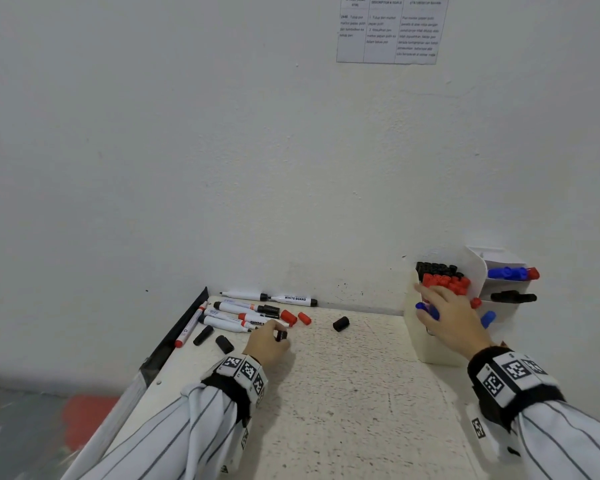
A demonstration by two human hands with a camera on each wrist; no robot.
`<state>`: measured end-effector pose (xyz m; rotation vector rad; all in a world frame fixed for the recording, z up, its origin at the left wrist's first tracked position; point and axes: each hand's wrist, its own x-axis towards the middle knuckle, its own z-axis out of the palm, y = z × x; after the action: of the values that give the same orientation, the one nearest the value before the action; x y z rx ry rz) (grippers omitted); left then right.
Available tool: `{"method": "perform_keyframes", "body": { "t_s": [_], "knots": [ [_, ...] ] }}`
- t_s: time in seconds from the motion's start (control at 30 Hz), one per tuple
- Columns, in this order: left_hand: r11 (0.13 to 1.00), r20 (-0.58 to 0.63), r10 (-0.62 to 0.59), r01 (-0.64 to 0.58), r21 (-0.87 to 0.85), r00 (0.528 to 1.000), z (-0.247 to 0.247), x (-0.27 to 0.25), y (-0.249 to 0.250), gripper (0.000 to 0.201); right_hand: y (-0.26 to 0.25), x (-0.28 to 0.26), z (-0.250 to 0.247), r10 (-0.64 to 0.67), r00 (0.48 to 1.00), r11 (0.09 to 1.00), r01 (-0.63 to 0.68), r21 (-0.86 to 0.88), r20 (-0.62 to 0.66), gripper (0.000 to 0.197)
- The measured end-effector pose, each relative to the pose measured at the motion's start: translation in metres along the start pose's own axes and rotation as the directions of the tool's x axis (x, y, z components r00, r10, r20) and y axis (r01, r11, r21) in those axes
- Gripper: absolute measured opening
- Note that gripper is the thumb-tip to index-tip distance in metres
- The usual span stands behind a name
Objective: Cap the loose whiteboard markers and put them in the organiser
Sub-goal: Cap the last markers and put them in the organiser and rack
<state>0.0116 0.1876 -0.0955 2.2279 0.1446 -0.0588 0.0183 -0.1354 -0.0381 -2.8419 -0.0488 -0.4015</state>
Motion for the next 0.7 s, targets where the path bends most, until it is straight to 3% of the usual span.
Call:
{"method": "perform_keyframes", "body": {
  "t_s": [0.07,0.2,0.3,0.4,0.47,0.57,0.63,0.7],
  "knots": [
    [0.999,-0.016,0.008,-0.007,0.039,1.000,0.000,-0.001,-0.004,0.026,-0.004,-0.001,0.000,0.027,1.000,0.995,-0.027,-0.093,0.001,0.030],
    [0.998,-0.086,-0.013,0.018,0.061,0.996,-0.004,-0.003,-0.009,0.027,-0.015,-0.001,0.006,0.094,0.983,0.994,-0.101,-0.036,-0.159,0.017],
    [0.999,-0.089,-0.030,0.033,0.039,0.996,-0.004,-0.003,-0.010,0.027,-0.037,0.000,0.006,-0.070,0.911,0.996,0.090,0.028,-0.407,0.016],
    [0.998,-0.053,-0.044,0.046,0.037,0.998,-0.001,-0.002,-0.012,0.028,-0.070,0.008,0.009,-0.245,0.853,0.934,0.334,0.123,-0.461,0.028],
    [0.998,-0.047,-0.044,0.046,0.043,0.998,0.001,-0.001,-0.014,0.027,-0.089,0.019,0.019,-0.287,0.898,0.905,0.368,0.213,-0.334,0.019],
    [0.998,-0.037,-0.038,0.040,0.052,0.999,0.003,0.000,-0.015,0.027,-0.114,0.039,0.039,-0.291,0.957,0.915,0.274,0.296,0.012,0.026],
    [0.998,-0.036,-0.041,0.042,0.047,0.999,0.004,0.001,-0.016,0.028,-0.131,0.050,0.053,-0.260,0.938,0.937,0.187,0.295,0.230,0.036],
    [0.998,-0.041,-0.041,0.043,0.041,0.998,0.005,0.003,-0.017,0.029,-0.146,0.059,0.068,-0.229,0.908,0.950,0.130,0.283,0.350,0.042]
  ]
}}
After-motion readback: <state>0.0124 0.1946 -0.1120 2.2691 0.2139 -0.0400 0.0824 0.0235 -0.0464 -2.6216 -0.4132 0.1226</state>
